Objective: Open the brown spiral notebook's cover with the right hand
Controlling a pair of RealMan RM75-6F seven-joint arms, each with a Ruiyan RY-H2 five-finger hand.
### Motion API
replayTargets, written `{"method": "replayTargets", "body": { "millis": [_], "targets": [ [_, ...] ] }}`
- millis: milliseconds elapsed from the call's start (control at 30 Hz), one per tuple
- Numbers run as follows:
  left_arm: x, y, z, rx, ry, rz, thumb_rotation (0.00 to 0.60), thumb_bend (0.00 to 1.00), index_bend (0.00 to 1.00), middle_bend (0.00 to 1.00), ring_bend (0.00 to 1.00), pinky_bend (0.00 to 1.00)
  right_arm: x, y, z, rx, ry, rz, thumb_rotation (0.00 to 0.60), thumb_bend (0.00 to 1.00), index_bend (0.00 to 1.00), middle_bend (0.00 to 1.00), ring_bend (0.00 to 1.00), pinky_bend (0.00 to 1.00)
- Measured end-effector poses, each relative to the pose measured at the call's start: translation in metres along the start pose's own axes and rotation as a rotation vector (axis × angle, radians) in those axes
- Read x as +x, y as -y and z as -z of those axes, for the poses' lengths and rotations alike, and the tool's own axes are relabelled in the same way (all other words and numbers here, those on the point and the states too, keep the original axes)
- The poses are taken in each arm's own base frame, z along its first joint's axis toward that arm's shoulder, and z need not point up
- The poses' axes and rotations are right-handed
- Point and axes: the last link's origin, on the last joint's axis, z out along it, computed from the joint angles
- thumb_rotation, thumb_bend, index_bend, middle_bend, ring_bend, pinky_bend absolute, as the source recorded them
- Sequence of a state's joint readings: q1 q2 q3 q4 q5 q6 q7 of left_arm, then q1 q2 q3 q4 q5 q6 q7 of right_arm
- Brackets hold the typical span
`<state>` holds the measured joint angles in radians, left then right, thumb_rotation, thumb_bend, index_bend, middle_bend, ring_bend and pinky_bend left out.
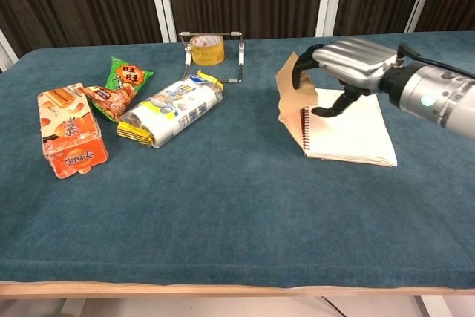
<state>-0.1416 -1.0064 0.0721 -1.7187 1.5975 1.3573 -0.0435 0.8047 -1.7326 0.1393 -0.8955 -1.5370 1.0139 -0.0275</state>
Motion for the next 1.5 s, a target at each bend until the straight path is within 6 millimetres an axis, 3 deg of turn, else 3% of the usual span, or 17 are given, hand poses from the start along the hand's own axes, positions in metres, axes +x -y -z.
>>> {"method": "replayTargets", "body": {
  "millis": [167,367,433,500,600,733,1000,1133,1233,1333,1500],
  "targets": [
    [0.000,0.000,0.000,-0.001,0.007,-0.001,0.600,0.37,0.13,0.13,0.12,0.33,0.005,0.022,-0.026,0.008,-0.026,-0.052,0.600,0.24,0.35,0.26,0.13,0.25],
    [0.002,0.002,0.001,0.002,-0.002,0.011,0.600,0.37,0.13,0.13,0.12,0.33,-0.001,0.035,-0.048,-0.017,-0.019,-0.072,0.600,0.24,0.31,0.26,0.13,0.25],
    [0.002,0.002,0.002,0.002,-0.004,0.014,0.600,0.37,0.13,0.13,0.12,0.33,-0.005,0.037,-0.053,-0.026,-0.011,-0.073,0.600,0.24,0.24,0.22,0.12,0.25],
    [0.002,0.002,0.002,-0.001,-0.003,0.014,0.600,0.37,0.13,0.13,0.12,0.33,-0.010,0.039,-0.057,-0.036,-0.003,-0.072,0.600,0.24,0.14,0.11,0.06,0.22],
    [0.002,0.002,0.002,-0.007,0.002,0.012,0.600,0.37,0.13,0.13,0.12,0.33,-0.017,0.042,-0.061,-0.045,-0.001,-0.074,0.600,0.24,0.00,0.00,0.00,0.13],
    [0.004,0.002,0.004,-0.008,-0.008,0.016,0.600,0.37,0.13,0.14,0.12,0.33,-0.017,0.042,-0.063,-0.042,-0.037,-0.086,0.600,0.24,0.00,0.00,0.00,0.06],
    [0.002,0.002,0.004,-0.006,-0.004,0.007,0.600,0.37,0.13,0.14,0.12,0.33,0.015,0.032,-0.049,0.000,-0.223,-0.142,0.600,0.24,0.00,0.00,0.00,0.04],
    [0.002,0.001,0.002,-0.006,-0.007,0.000,0.600,0.37,0.13,0.14,0.12,0.33,0.024,0.020,-0.025,0.011,-0.245,-0.171,0.600,0.24,0.00,0.00,0.00,0.04],
    [0.001,0.000,0.001,-0.007,-0.015,-0.004,0.600,0.37,0.14,0.14,0.13,0.33,0.030,0.014,0.005,0.012,-0.242,-0.195,0.600,0.24,0.00,0.00,0.00,0.07],
    [0.000,-0.001,-0.001,-0.006,-0.022,-0.010,0.600,0.37,0.14,0.14,0.13,0.33,0.035,0.006,0.053,-0.017,-0.224,-0.202,0.600,0.24,0.00,0.00,0.00,0.10],
    [-0.002,-0.003,-0.003,-0.006,-0.030,-0.027,0.600,0.37,0.14,0.14,0.13,0.33,0.031,-0.014,0.175,-0.222,-0.131,-0.151,0.600,0.24,0.00,0.00,0.00,0.12]
  ]
}}
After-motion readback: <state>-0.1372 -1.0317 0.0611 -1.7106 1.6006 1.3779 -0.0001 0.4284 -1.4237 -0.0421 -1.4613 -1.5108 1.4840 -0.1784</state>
